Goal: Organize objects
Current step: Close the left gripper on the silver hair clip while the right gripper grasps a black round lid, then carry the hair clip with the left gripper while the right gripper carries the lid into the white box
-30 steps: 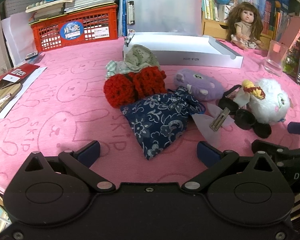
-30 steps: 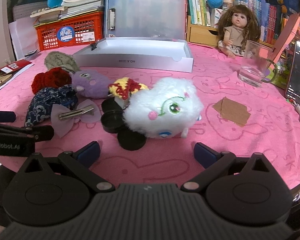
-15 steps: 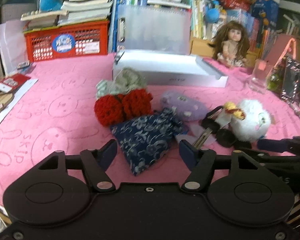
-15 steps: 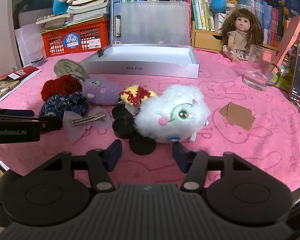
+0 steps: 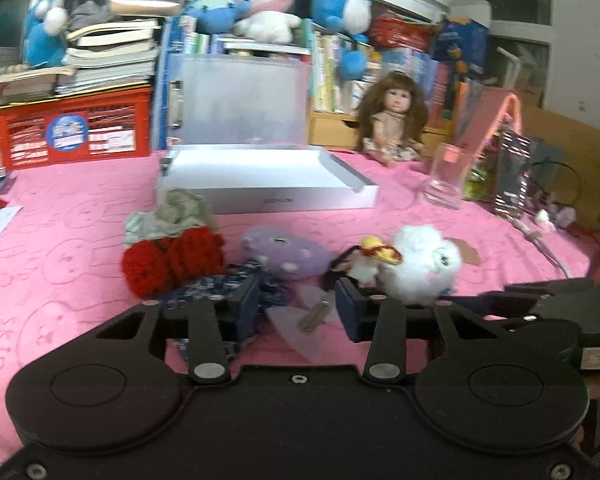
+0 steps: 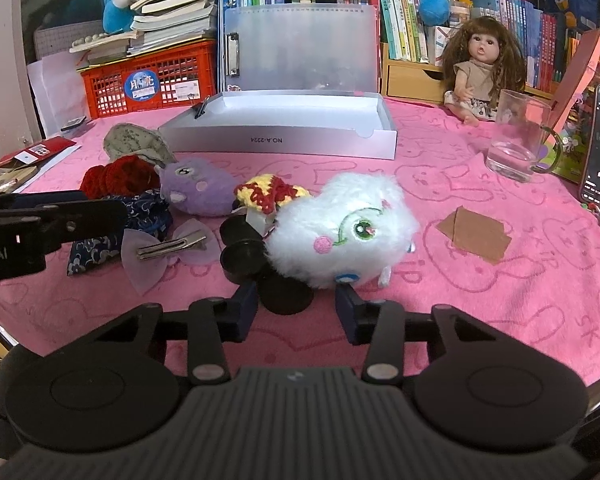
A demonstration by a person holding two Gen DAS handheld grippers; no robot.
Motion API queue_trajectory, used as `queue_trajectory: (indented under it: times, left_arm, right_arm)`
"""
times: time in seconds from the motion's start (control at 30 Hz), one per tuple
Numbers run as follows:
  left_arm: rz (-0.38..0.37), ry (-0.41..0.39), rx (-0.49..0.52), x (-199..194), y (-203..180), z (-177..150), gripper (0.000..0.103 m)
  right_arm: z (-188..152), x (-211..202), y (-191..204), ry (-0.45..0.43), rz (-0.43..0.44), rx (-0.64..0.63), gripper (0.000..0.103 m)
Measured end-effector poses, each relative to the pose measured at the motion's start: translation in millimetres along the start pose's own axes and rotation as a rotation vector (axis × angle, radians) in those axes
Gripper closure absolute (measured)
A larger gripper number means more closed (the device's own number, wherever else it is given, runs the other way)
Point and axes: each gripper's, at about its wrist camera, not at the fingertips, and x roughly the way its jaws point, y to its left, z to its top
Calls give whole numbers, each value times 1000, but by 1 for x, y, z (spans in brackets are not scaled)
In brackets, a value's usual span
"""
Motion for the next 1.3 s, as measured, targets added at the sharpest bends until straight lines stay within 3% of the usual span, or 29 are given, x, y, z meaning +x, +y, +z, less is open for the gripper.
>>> queue_trajectory:
  times: [0.3, 0.57, 0.87, 1.03, 1.1, 1.3]
  left_arm:
    - [-19, 64, 110, 24, -11, -5, 80]
    - [-5, 92, 191, 40, -19, -12, 80]
    - [-5, 109, 185, 53, -15, -11, 82]
    - [-7, 101, 139, 53, -9, -8, 94]
    - [-10, 97, 134, 51, -9, -7, 94]
    - [-12, 80, 122, 44, -10, -7, 95]
  right_arm:
    - [-1, 0, 1, -8, 7, -11, 59]
    - [-1, 1, 1, -13, 8, -20, 60]
    - [-1, 3, 3, -16, 5, -32, 60]
    - [-1, 2, 3, -17, 4, -31, 62]
    - [0, 2, 3, -20, 5, -28, 67]
    - [-1, -3, 7, -44, 5, -46, 68]
